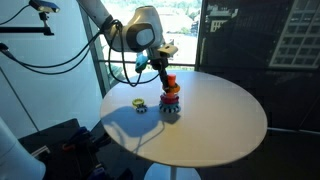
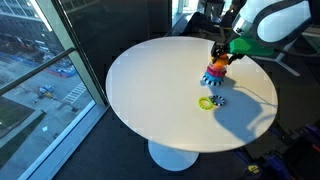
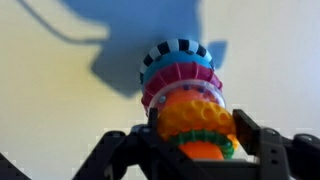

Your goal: Remove the green and orange circular objects from the orange object

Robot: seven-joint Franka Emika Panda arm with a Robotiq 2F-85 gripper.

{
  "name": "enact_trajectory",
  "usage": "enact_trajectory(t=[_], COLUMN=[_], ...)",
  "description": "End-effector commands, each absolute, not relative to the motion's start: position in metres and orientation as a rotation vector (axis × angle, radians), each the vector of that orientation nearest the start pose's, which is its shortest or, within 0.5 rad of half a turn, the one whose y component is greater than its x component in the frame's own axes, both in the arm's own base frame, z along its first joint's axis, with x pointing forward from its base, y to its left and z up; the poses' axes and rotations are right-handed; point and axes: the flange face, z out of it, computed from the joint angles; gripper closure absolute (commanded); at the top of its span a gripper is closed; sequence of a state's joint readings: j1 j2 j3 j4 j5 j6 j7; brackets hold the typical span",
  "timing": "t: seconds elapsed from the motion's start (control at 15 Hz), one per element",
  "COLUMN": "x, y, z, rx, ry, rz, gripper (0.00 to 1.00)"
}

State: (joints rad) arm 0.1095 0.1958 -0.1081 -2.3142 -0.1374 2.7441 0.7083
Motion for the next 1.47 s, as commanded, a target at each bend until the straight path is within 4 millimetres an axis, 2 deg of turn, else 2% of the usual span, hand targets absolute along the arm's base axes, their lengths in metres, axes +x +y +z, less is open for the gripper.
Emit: enact_trajectory(t=[0.0, 1.4], x=[0.546, 0.538], y=[0.007, 0.012], z=[0.299, 0.348], rx=[-2.971, -2.950], ry=[0.903, 0.875], rz=[-0.444, -0.568], gripper=[0.25, 0.28])
